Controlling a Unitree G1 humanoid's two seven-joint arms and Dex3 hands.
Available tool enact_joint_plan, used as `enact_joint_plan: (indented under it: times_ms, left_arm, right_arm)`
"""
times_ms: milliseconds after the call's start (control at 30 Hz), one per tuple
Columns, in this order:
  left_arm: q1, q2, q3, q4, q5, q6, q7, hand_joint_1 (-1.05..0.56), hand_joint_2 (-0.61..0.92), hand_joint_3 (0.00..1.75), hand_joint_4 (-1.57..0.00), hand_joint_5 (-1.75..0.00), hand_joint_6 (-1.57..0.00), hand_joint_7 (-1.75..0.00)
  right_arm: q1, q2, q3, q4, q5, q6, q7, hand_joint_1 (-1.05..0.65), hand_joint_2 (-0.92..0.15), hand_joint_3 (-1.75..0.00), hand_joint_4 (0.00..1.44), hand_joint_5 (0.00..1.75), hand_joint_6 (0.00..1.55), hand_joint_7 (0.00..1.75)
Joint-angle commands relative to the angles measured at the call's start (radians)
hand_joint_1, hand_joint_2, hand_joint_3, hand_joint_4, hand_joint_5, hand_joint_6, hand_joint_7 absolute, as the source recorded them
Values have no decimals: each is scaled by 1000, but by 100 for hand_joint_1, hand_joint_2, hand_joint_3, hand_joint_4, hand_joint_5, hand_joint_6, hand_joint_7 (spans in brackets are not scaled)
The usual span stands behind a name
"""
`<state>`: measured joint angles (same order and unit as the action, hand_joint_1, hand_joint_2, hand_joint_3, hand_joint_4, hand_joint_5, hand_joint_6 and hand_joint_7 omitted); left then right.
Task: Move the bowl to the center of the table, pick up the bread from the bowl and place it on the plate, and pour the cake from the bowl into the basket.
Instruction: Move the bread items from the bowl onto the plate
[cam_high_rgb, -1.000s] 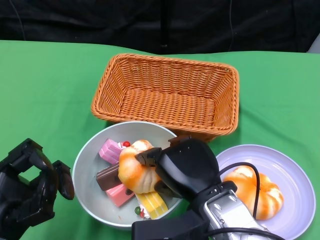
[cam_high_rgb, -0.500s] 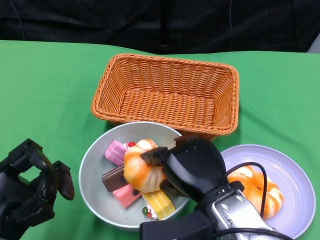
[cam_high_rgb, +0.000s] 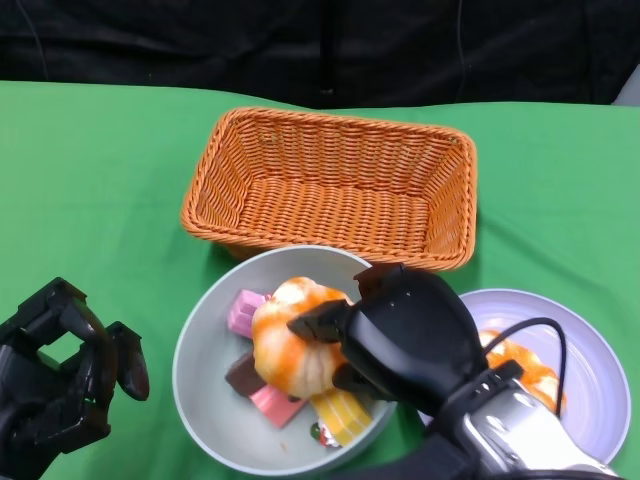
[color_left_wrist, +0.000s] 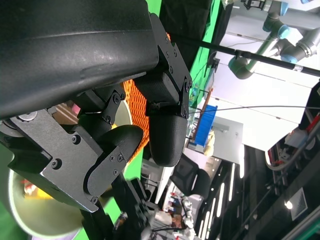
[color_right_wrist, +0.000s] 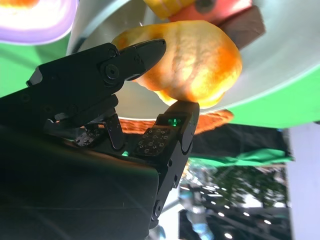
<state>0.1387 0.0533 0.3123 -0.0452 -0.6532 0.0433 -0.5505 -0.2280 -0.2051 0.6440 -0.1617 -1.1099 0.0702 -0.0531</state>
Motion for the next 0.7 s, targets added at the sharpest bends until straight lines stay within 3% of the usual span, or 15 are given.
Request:
enact_joint_plan:
  times_ms: [33, 367, 400, 433, 467, 700]
  left_arm:
    - [4, 13, 6, -9, 5, -3, 15, -6, 38, 144, -92, -175, -83, -147]
    - [2, 17, 7, -8, -1, 2, 9, -6, 37, 145, -92, -175, -83, -148]
    - [2, 17, 6, -9, 0, 1, 9, -7, 37, 146, -92, -175, -83, -148]
    - [2, 17, 6, -9, 0, 1, 9, -7, 37, 146, -92, -175, -83, -148]
    - [3, 17, 6, -9, 0, 1, 9, -7, 36, 146, -92, -175, -83, -148]
    - [8, 10, 2, -19, 5, 0, 19, -7, 36, 147, -92, -175, -83, -148]
  right_arm:
    - [26, -35, -32, -70, 6, -26, 16, -36, -80, -1, 82, 174, 124, 3]
    - [59, -69, -116, -165, 26, -98, 15, -26, -86, -3, 85, 175, 135, 14]
    - [59, -67, -123, -163, 28, -103, 15, -25, -86, -2, 86, 175, 121, 45]
    - [58, -65, -127, -159, 28, -108, 11, -25, -85, -1, 86, 175, 96, 93]
    - [56, -63, -131, -154, 28, -111, 9, -26, -85, -1, 86, 175, 87, 109]
    - [56, -53, -151, -143, 32, -128, 6, -23, -84, 0, 86, 175, 73, 144]
